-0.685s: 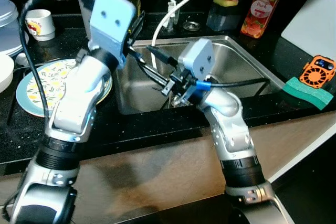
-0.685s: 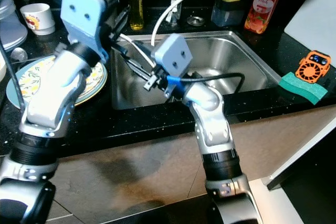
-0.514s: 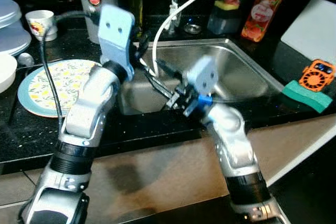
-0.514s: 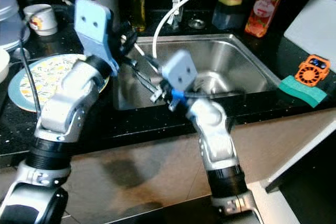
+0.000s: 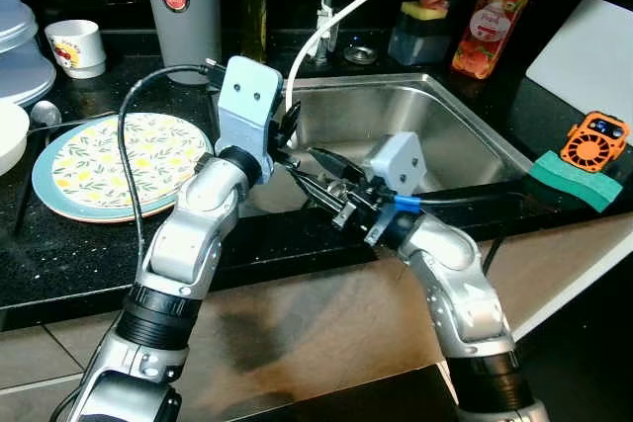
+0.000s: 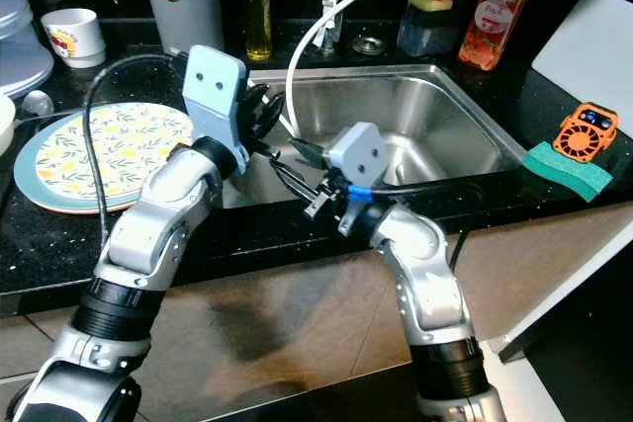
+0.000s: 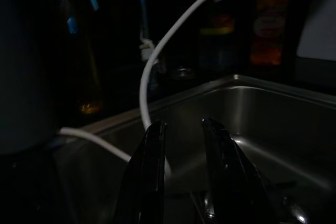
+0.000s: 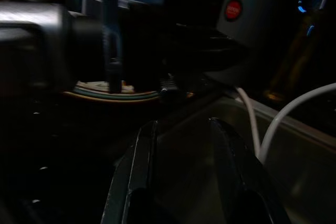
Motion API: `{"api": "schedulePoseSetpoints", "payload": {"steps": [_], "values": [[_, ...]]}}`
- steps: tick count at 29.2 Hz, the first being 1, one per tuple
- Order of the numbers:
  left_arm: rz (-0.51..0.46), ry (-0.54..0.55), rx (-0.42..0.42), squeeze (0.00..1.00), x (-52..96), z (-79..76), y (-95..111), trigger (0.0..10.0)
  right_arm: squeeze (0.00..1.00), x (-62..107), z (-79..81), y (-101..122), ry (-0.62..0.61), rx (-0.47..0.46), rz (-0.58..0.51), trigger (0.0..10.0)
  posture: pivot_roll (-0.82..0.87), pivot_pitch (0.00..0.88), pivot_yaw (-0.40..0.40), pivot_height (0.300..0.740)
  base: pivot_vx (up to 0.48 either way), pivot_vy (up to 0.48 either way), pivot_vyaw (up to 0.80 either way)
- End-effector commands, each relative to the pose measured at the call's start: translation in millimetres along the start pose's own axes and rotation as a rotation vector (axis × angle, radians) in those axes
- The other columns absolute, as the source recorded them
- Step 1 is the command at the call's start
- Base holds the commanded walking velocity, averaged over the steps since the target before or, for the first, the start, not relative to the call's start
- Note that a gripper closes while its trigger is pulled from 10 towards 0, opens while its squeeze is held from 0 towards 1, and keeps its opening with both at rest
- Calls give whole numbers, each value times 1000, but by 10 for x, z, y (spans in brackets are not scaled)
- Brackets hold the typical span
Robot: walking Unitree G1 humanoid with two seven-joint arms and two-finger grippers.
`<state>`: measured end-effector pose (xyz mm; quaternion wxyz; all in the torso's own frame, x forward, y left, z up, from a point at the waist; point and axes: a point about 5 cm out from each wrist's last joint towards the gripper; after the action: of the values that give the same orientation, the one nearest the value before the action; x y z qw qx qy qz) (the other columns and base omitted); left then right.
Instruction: Kitchen organization
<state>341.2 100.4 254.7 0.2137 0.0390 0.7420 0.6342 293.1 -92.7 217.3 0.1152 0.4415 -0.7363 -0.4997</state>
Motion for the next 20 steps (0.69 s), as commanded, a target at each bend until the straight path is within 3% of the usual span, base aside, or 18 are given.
{"api": "schedulePoseSetpoints", "payload": {"steps": [1,5,7,10,13,14,16,17,18,19,20], "values": [[28,-35,58,0,-32,-148,-91,10000,0,-80,48,95,28,-9,-45,10000,97,0,-54,740,0,0,0],[57,-122,178,0,-38,-408,-138,10000,0,-220,112,106,47,-46,-84,10000,117,0,-64,740,0,0,0],[57,-145,173,0,-28,-468,-142,10000,0,-258,124,114,50,-47,-92,10000,126,0,-65,740,0,0,0],[30,-152,98,0,-11,-493,-120,10000,0,-305,116,158,50,-59,-115,10000,120,0,-65,740,0,0,0],[-2,-45,4,0,-30,-244,-69,10000,0,-252,-2,228,27,-67,-135,10000,116,0,-66,740,0,0,0],[-28,9,-34,0,-38,-95,-8,10000,0,-184,-67,248,7,-68,-133,10000,93,0,-66,740,0,0,0],[-28,9,-34,0,-38,-95,-8,10000,0,-184,-67,248,7,-68,-133,10000,93,0,-66,740,0,0,0],[-85,134,-95,0,-33,246,162,10000,0,-3,-193,261,-40,-68,-116,10000,80,0,-74,740,0,0,0],[-85,134,-95,0,-33,246,162,10000,0,-3,-193,261,-40,-68,-116,10000,80,0,-74,740,0,0,0],[-108,194,-107,0,-17,406,250,10000,0,84,-246,261,-61,-70,-107,10000,80,0,-74,740,0,0,0],[-108,194,-107,0,-17,406,250,10000,0,84,-246,261,-61,-70,-107,10000,80,0,-74,740,0,0,0]]}}
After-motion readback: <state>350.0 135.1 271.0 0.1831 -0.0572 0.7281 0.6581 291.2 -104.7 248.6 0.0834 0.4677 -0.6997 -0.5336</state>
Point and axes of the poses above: a point about 5 cm out from each wrist's last joint towards the gripper, its own x axis pointing back from the gripper into the wrist, its own y axis along the axis of the wrist's last joint, z = x × y, and after that the axes turned 14 degrees about x, right-handed
